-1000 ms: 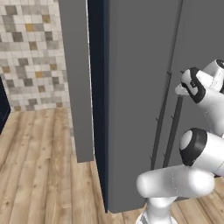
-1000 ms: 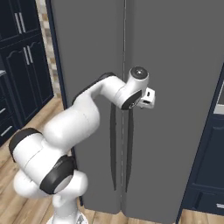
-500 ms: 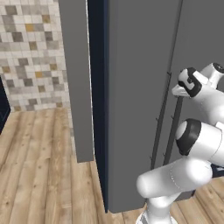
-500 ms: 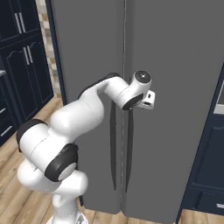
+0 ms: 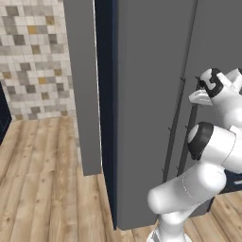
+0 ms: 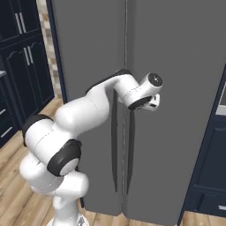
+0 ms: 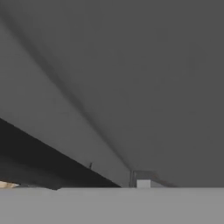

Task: There is a bowl on the dining counter. Grab a lemon wedge from the fridge and place it in the bowl. Then get the liquor bottle and glass cup from the cabinet and place them next to the bowl.

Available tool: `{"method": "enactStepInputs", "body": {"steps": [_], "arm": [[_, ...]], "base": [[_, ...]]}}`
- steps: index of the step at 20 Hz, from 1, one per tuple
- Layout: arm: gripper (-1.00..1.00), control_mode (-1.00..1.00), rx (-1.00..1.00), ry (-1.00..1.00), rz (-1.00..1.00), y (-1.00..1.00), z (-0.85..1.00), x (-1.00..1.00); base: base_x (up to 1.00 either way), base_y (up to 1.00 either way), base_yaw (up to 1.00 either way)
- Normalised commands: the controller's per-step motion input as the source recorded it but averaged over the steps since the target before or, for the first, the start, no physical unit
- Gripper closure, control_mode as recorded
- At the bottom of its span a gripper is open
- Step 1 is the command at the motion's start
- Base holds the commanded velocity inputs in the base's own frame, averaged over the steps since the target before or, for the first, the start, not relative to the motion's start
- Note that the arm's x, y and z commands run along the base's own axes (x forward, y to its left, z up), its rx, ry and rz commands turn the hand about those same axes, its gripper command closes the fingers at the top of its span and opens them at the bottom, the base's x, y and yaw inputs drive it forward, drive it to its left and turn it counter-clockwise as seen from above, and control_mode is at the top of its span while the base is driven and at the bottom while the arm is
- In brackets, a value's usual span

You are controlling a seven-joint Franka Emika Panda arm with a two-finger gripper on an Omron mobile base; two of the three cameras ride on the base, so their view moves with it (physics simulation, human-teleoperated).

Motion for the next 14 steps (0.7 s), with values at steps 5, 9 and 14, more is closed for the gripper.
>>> {"method": "enactStepInputs", "body": {"steps": [5, 9, 14], "arm": [[1.0, -1.0, 0.0, -0.43, -0.18, -0.3, -0.32, -0.66], [1.0, -1.0, 0.0, -0.36, -0.2, -0.71, -0.2, -1.0], [1.0, -1.0, 0.04, -0.16, -0.15, -1.0, 0.0, -1.0]], "base": [[0.0, 0.0, 0.0], [0.0, 0.0, 0.0], [0.0, 0.0, 0.0]]}}
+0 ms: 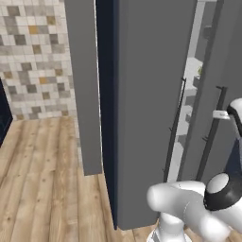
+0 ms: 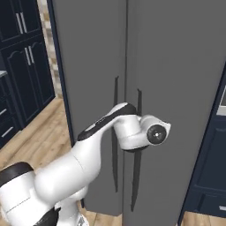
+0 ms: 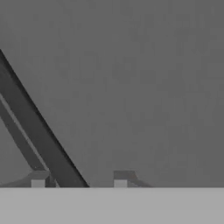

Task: There is a bowl on the dining counter. Grab a lemon wedge from the fridge and place it in the bowl. Then get the liquor bottle and glass cup from the cabinet and place them next to the bowl.

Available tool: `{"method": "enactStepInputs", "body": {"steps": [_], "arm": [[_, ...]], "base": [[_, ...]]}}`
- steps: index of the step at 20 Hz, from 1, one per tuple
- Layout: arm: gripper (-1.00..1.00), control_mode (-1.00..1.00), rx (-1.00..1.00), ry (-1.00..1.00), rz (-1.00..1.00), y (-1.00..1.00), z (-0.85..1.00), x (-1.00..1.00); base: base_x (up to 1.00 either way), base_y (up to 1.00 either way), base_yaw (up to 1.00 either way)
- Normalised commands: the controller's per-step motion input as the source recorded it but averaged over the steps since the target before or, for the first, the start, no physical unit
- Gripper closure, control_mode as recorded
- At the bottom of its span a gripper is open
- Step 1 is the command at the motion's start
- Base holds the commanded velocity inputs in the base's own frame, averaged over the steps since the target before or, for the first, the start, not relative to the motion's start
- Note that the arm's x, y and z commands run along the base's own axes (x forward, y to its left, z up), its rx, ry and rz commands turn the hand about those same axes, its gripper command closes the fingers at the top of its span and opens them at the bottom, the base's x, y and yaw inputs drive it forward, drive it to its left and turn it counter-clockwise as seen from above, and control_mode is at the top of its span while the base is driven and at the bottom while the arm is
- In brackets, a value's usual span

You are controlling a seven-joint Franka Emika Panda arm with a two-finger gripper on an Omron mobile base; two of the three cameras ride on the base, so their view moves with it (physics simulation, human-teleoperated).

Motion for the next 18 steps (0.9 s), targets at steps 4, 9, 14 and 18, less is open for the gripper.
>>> {"method": "enactStepInputs", "body": {"steps": [4, 9, 14, 18], "arm": [[1.0, -1.0, 0.06, -0.03, -0.14, -1.0, 0.0, -0.99], [-1.0, -1.0, 0.03, 0.0, -0.13, -0.94, 0.0, -0.89], [-1.0, -1.0, 0.0, -0.09, -0.05, -0.36, 0.46, -1.0], [-1.0, -1.0, -0.02, -0.15, -0.02, 0.06, 0.87, -1.0]], "base": [[0.0, 0.0, 0.0], [0.0, 0.0, 0.0], [0.0, 0.0, 0.0], [0.0, 0.0, 0.0]]}}
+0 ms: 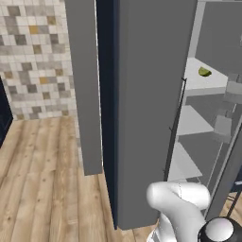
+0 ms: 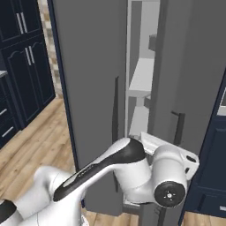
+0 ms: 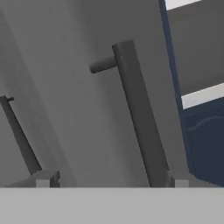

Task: There is a bowl on the dining counter. Grab a lemon wedge from the fridge and place it in the bowl. Then get the liquor bottle and glass cup from the cabinet and place them next to the bowl.

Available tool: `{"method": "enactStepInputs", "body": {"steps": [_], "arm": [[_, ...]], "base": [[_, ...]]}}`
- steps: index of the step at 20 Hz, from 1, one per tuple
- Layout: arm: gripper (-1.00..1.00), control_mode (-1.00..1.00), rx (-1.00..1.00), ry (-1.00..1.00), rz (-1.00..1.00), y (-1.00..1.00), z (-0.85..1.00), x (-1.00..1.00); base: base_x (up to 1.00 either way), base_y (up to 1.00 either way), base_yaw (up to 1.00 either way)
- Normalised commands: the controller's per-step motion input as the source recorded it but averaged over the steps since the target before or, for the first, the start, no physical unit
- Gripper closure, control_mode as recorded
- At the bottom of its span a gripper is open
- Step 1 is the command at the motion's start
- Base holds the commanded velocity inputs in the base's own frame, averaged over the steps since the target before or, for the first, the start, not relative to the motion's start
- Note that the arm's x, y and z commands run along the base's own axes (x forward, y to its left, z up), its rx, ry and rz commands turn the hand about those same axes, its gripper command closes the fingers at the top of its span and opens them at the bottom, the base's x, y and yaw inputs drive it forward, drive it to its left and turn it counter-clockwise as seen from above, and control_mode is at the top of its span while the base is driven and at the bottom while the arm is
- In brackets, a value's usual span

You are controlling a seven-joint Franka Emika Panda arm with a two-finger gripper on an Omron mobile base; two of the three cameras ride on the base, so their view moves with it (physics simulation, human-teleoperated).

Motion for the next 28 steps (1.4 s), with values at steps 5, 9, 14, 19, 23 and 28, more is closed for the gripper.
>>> {"method": "enactStepInputs", "body": {"steps": [5, 9, 14, 19, 23, 28], "arm": [[-1.0, -1.0, -0.16, -0.06, -0.06, 0.61, 0.9, -1.0], [-1.0, -1.0, -0.27, 0.02, -0.05, 0.91, 0.59, -0.82], [-1.0, -1.0, -0.28, 0.17, -0.04, 1.0, 0.19, -0.02], [-1.0, -1.0, -0.13, 0.21, -0.07, 0.7, 0.0, 0.85], [-1.0, -1.0, -0.04, 0.21, -0.08, 0.09, 0.0, 1.0], [-1.0, -1.0, 0.0, 0.09, -0.08, 0.0, -0.14, 1.0]], "base": [[0.0, 0.0, 0.0], [0.0, 0.0, 0.0], [0.0, 0.0, 0.0], [0.0, 0.0, 0.0], [0.0, 0.0, 0.0], [0.0, 0.0, 0.0]]}}
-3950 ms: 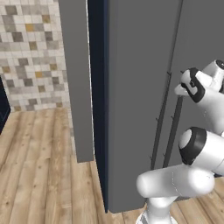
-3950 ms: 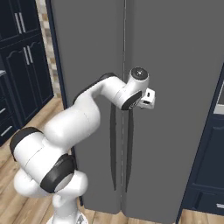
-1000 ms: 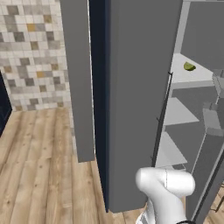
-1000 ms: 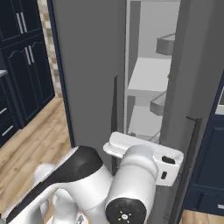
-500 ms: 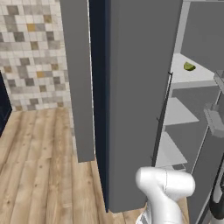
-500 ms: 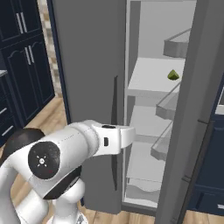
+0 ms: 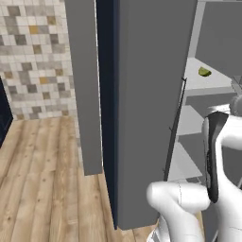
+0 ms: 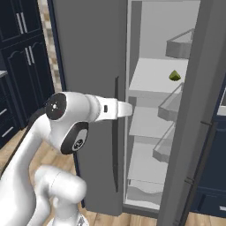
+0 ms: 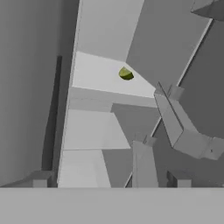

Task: There is a bowl on the dining counter. Grab a lemon wedge from the fridge and place it in the bowl. Then get the liquor bottle and glass cup from the cabinet and place them next to the bowl.

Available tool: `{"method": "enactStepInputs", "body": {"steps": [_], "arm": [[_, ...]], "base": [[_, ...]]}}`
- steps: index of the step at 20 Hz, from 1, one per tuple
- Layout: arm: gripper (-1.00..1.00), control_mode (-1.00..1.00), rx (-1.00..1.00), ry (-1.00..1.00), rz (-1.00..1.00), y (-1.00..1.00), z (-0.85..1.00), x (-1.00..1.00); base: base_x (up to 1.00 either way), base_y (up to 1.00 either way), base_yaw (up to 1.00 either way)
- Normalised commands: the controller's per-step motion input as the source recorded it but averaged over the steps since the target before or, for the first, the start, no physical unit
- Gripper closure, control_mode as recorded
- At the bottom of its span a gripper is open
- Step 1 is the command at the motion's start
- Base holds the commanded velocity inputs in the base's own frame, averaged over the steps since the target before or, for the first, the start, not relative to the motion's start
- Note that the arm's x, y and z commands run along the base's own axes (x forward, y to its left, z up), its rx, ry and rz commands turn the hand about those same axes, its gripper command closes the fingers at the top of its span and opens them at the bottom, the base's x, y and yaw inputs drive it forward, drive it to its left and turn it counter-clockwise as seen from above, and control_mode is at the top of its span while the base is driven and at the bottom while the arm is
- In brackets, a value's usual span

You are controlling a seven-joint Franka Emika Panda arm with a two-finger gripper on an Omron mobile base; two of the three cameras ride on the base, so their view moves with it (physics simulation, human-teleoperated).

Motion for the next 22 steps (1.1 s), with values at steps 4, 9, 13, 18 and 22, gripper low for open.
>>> {"method": "enactStepInputs", "body": {"steps": [4, 9, 13, 18, 22], "arm": [[-1.0, -1.0, -0.01, 0.03, -0.12, -0.06, -0.09, 0.93], [-1.0, -1.0, 0.0, 0.14, -0.15, -0.42, 0.0, 0.89], [-1.0, -1.0, 0.0, 0.17, -0.13, -0.64, 0.0, 0.78], [-1.0, -1.0, 0.0, 0.03, -0.07, -0.75, -0.1, 0.5], [-1.0, -1.0, 0.0, 0.0, -0.04, -0.73, -0.18, 0.25]], "base": [[0.0, 0.0, 0.0], [0.0, 0.0, 0.0], [0.0, 0.0, 0.0], [0.0, 0.0, 0.0], [0.0, 0.0, 0.0]]}}
